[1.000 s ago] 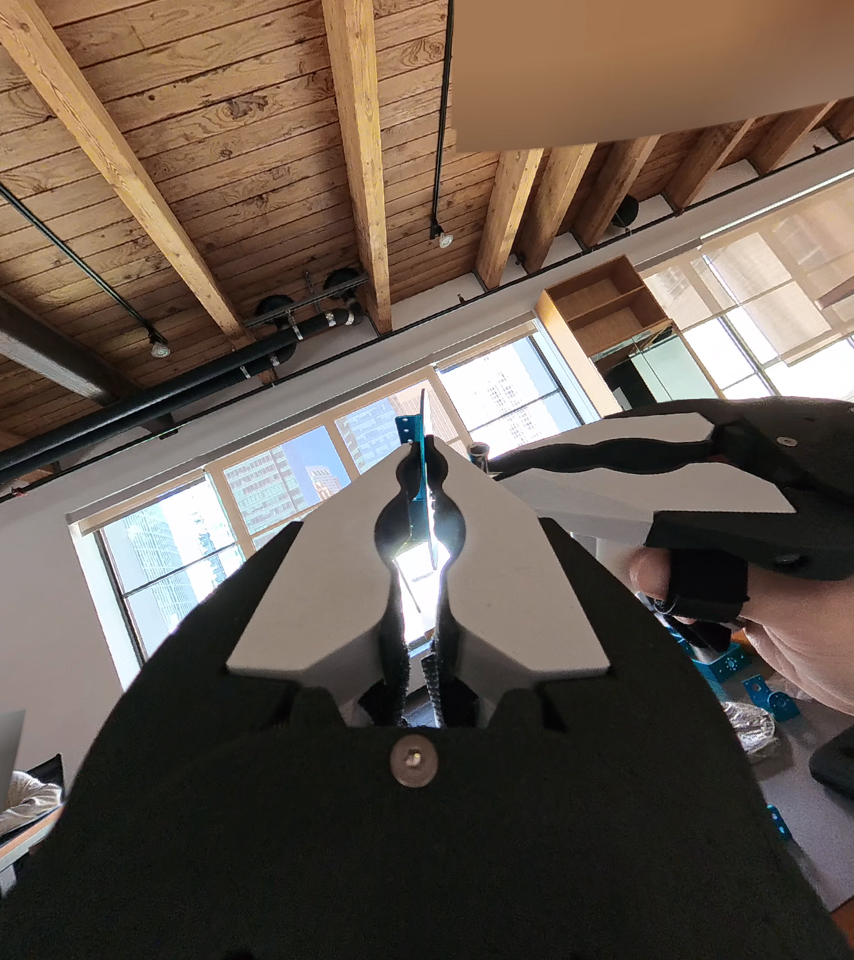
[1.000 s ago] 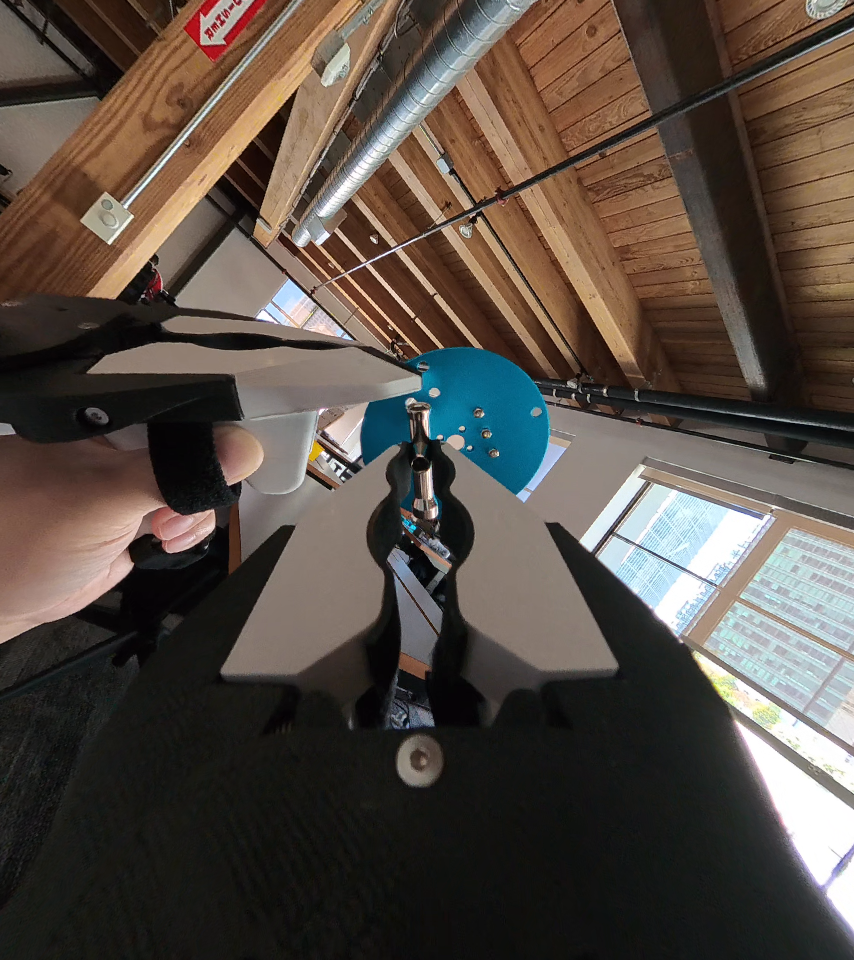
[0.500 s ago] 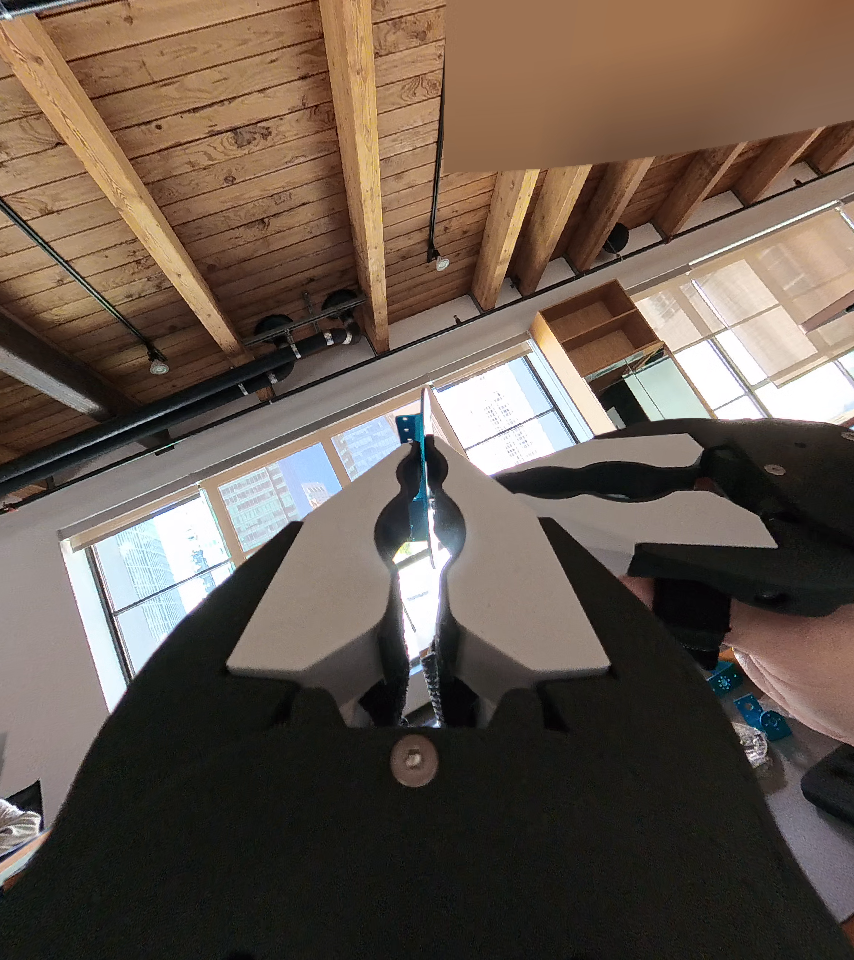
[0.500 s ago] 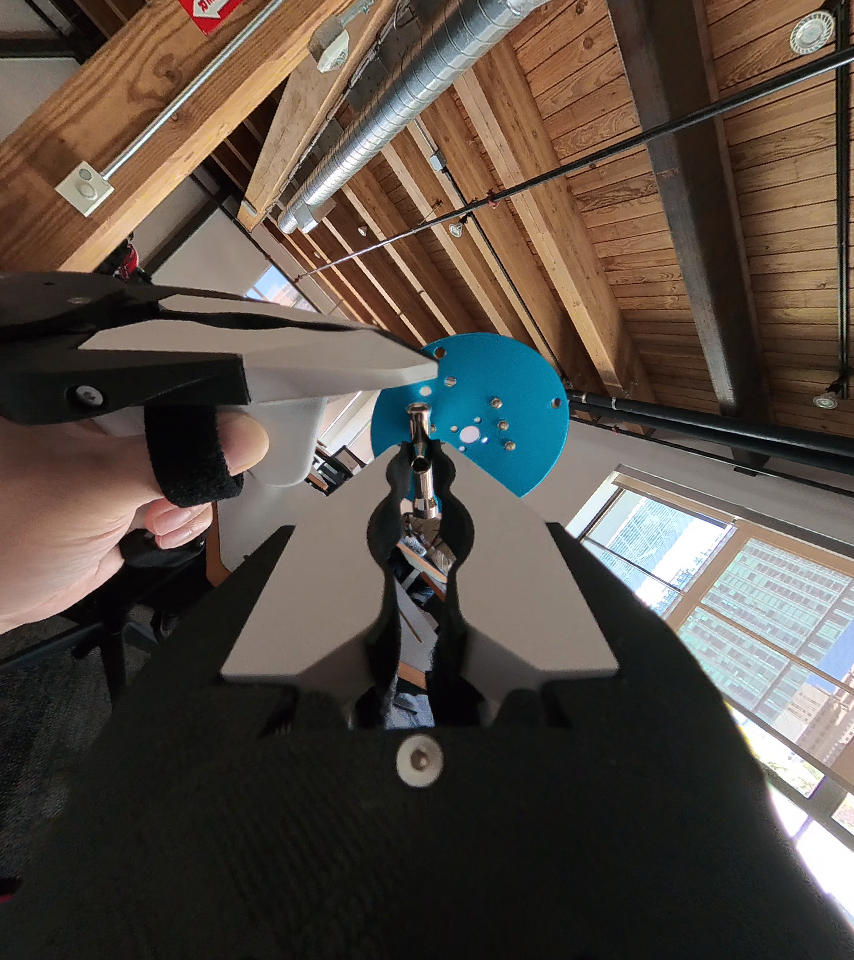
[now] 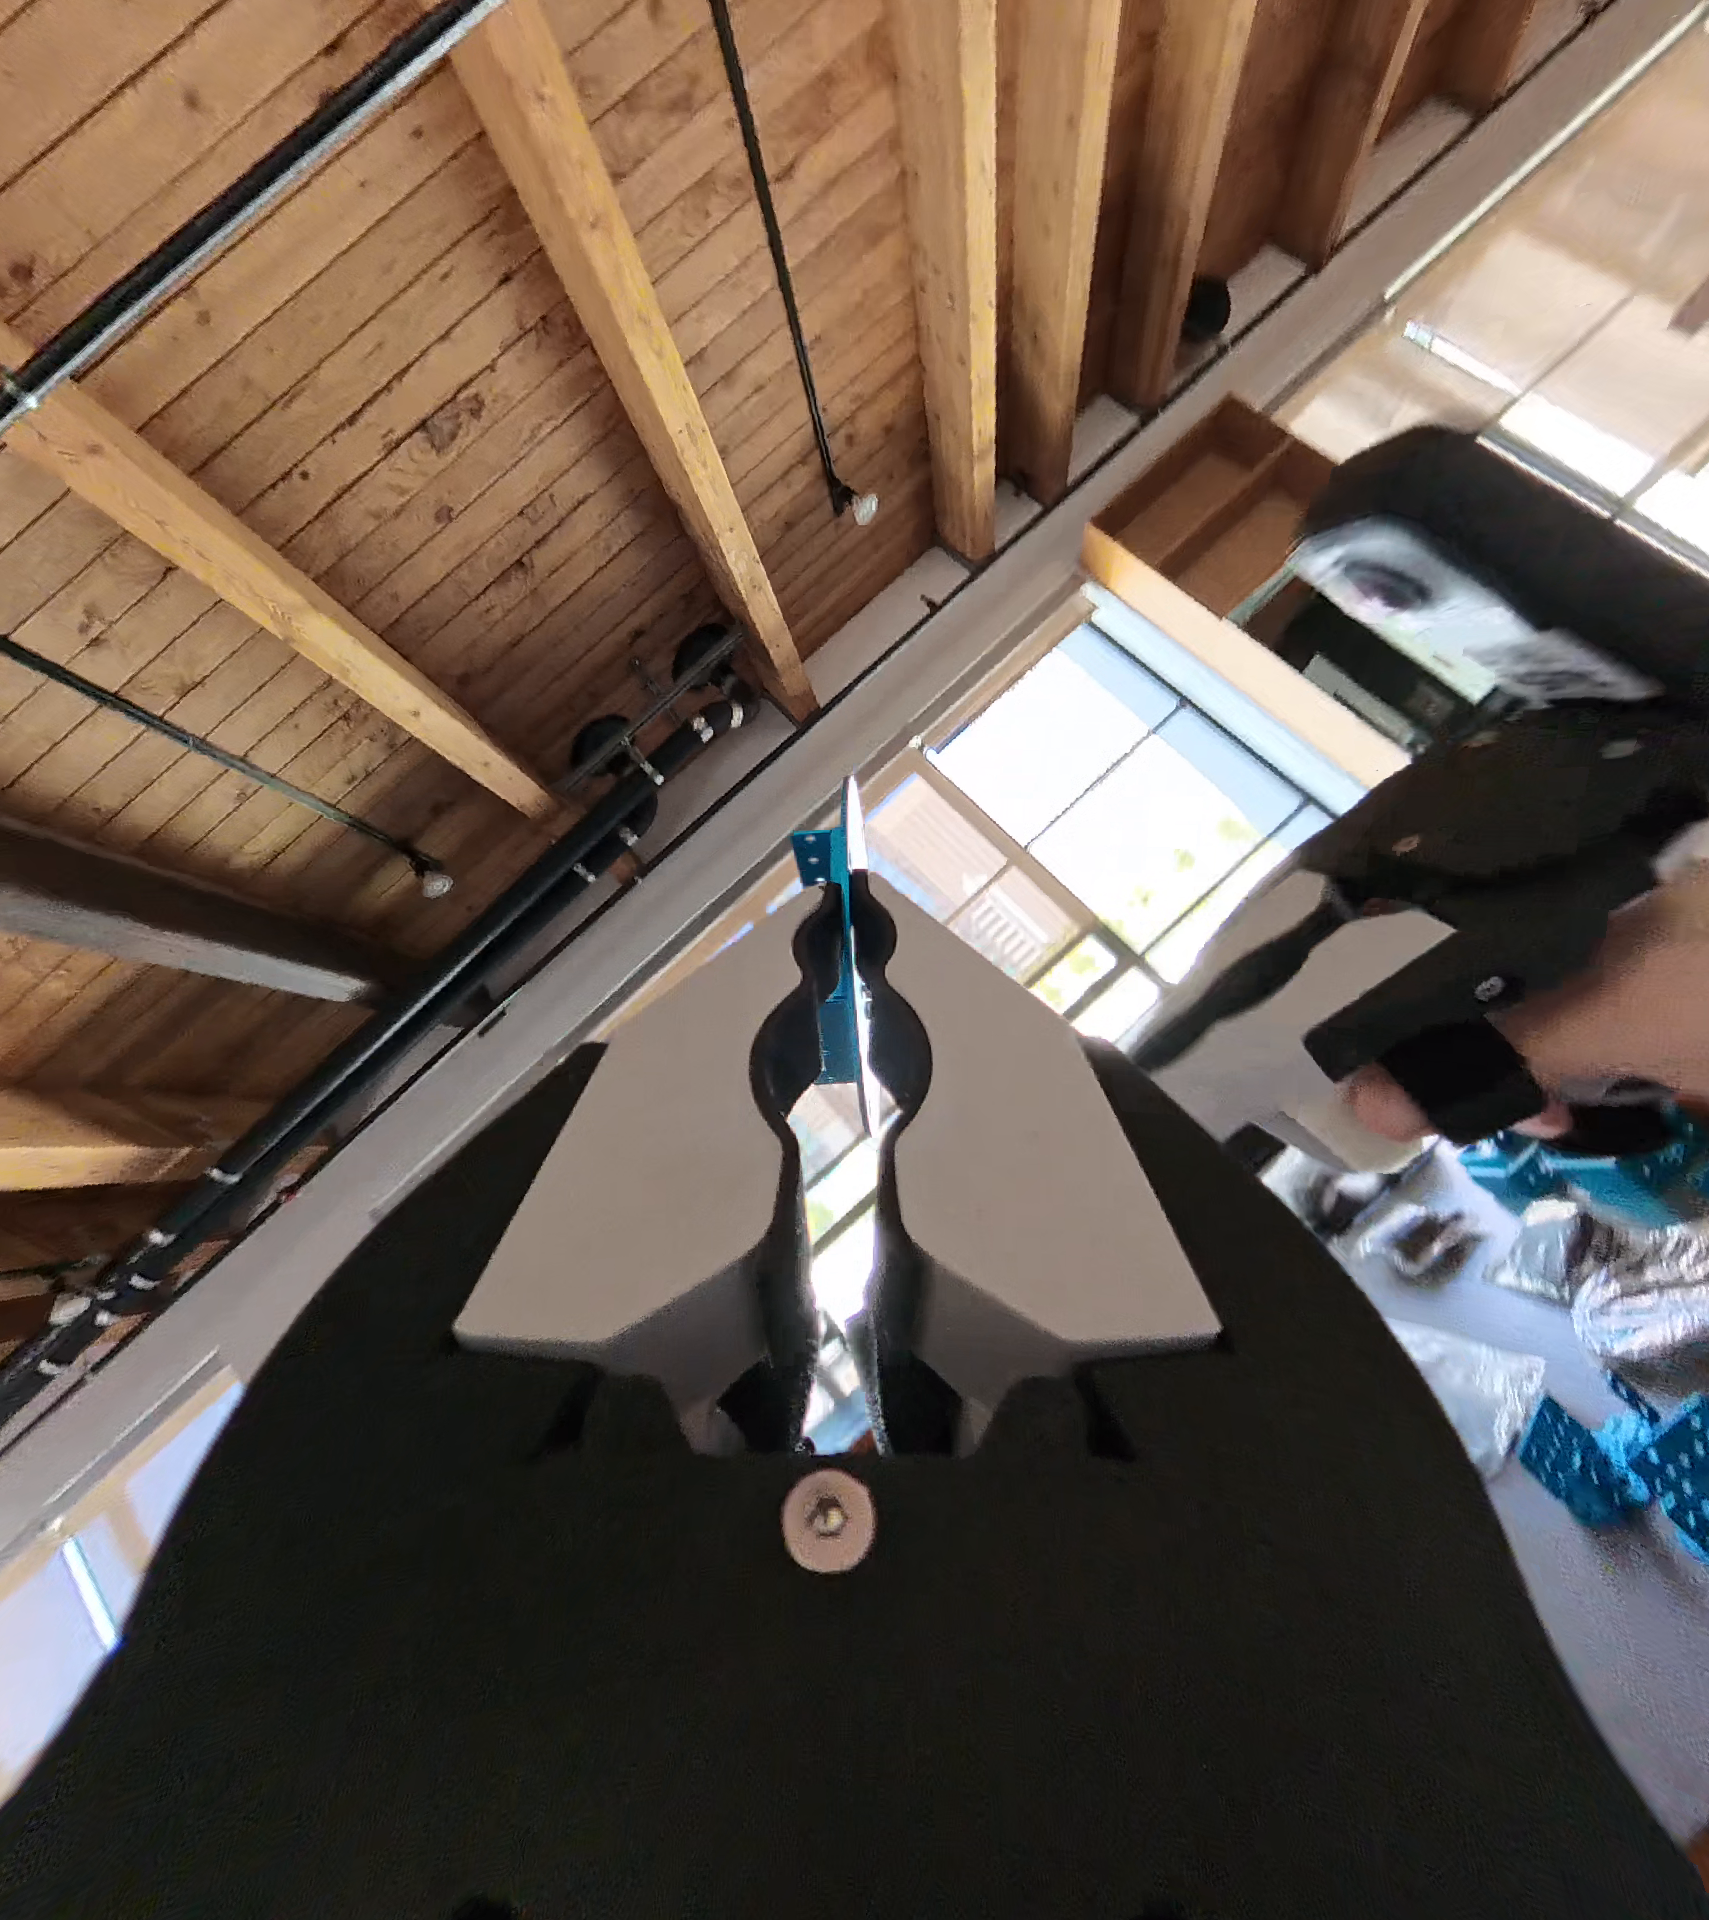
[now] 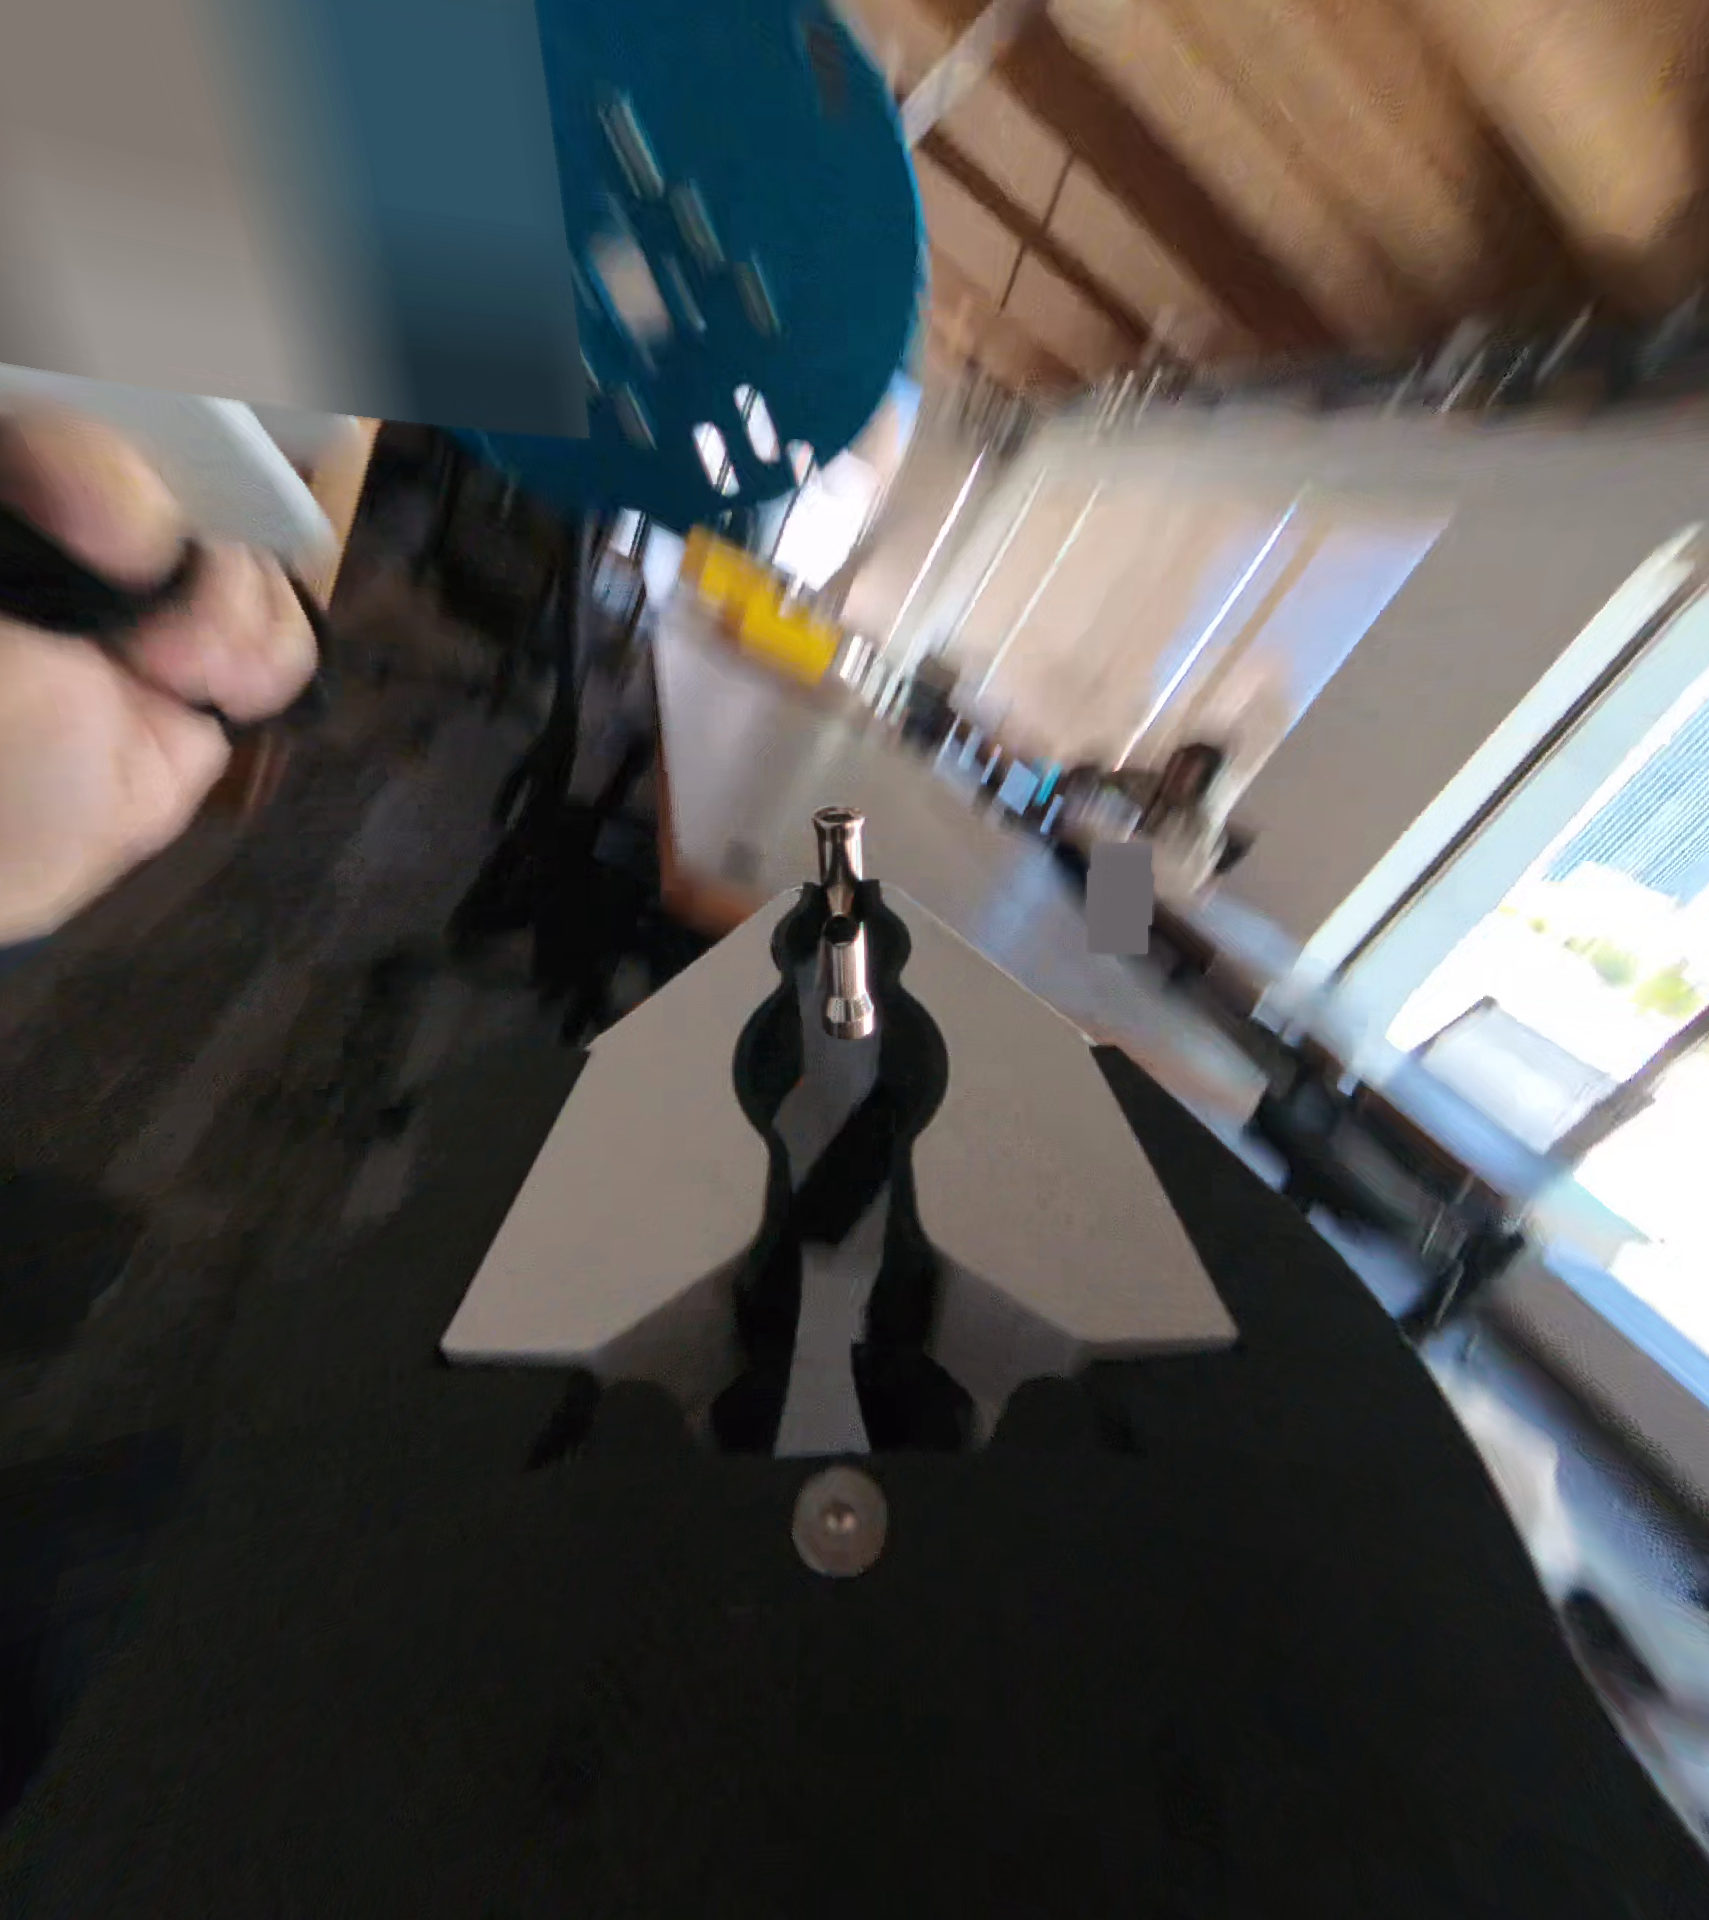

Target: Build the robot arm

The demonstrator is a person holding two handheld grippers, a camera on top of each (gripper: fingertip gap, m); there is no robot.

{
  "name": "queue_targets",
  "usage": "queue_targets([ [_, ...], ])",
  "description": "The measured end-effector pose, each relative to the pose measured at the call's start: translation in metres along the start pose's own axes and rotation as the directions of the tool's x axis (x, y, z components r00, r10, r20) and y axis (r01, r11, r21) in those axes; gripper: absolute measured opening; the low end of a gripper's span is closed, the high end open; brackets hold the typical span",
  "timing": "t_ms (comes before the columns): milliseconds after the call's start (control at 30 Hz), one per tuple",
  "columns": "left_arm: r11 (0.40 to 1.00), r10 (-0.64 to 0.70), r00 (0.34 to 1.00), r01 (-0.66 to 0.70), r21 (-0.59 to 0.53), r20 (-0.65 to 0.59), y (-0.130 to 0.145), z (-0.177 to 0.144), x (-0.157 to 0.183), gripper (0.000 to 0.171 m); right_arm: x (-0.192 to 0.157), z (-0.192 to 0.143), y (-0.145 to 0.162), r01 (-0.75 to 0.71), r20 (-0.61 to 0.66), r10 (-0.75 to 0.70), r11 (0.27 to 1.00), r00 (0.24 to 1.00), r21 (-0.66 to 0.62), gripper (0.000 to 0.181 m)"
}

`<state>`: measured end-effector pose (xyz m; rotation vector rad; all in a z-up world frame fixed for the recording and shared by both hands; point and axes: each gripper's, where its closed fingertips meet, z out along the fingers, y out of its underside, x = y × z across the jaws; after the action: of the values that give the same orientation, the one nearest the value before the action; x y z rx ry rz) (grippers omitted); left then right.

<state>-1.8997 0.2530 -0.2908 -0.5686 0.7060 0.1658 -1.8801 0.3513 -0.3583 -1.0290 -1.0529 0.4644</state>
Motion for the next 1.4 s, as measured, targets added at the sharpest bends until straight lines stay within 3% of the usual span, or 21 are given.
queue_targets([
  [67, 0.997, -0.048, 0.999, 0.048, -0.065, -0.002, 0.019, -0.011, -0.003, 0.000, 0.004, 0.004, 0.074, -0.044, 0.119, 0.093, 0.931, 0.988, -0.363, 0.006],
  [167, 0.975, -0.158, 0.987, 0.162, -0.154, 0.038, 0.053, -0.030, -0.016, 0.000, 0.003, -0.001, 0.158, -0.072, 0.195, 0.331, 0.646, 0.923, -0.760, 0.006],
  [233, 0.951, -0.211, 0.976, 0.217, -0.219, 0.053, 0.075, -0.037, -0.023, 0.000, 0.006, 0.011, 0.194, -0.011, 0.215, 0.370, 0.523, 0.904, -0.852, 0.006],
  [300, 0.941, -0.224, 0.972, 0.236, -0.245, 0.074, 0.087, -0.041, -0.031, 0.000, 0.002, 0.008, 0.237, 0.109, 0.239, 0.435, 0.302, 0.868, -0.947, 0.006],
  [367, 0.928, -0.255, 0.965, 0.264, -0.263, 0.066, 0.093, -0.041, -0.033, 0.000, 0.002, 0.004, 0.272, 0.223, 0.263, 0.458, 0.140, 0.849, -0.965, 0.006],
  [467, 0.918, -0.286, 0.957, 0.288, -0.271, 0.048, 0.097, -0.041, -0.030, 0.000, 0.000, -0.001, 0.302, 0.314, 0.283, 0.480, 0.017, 0.830, -0.949, 0.007],
  [900, 0.891, -0.351, 0.936, 0.345, -0.294, 0.034, 0.115, -0.048, -0.020, 0.000, 0.007, -0.003, 0.313, 0.322, 0.293, 0.526, 0.038, 0.798, -0.946, 0.007],
  [1100, 0.890, -0.355, 0.934, 0.349, -0.294, 0.036, 0.115, -0.049, -0.022, 0.000, 0.008, 0.002, 0.312, 0.279, 0.296, 0.519, 0.114, 0.802, -0.954, 0.019],
  [1233, 0.877, -0.379, 0.925, 0.371, -0.306, 0.034, 0.120, -0.050, -0.019, 0.000, 0.014, 0.007, 0.298, 0.204, 0.298, 0.524, 0.232, 0.798, -0.951, 0.023],
  [1400, 0.845, -0.446, 0.895, 0.431, -0.317, 0.028, 0.127, -0.049, -0.015, 0.000, 0.035, 0.013, 0.292, 0.090, 0.248, 0.498, 0.321, 0.831, -0.943, 0.022],
])
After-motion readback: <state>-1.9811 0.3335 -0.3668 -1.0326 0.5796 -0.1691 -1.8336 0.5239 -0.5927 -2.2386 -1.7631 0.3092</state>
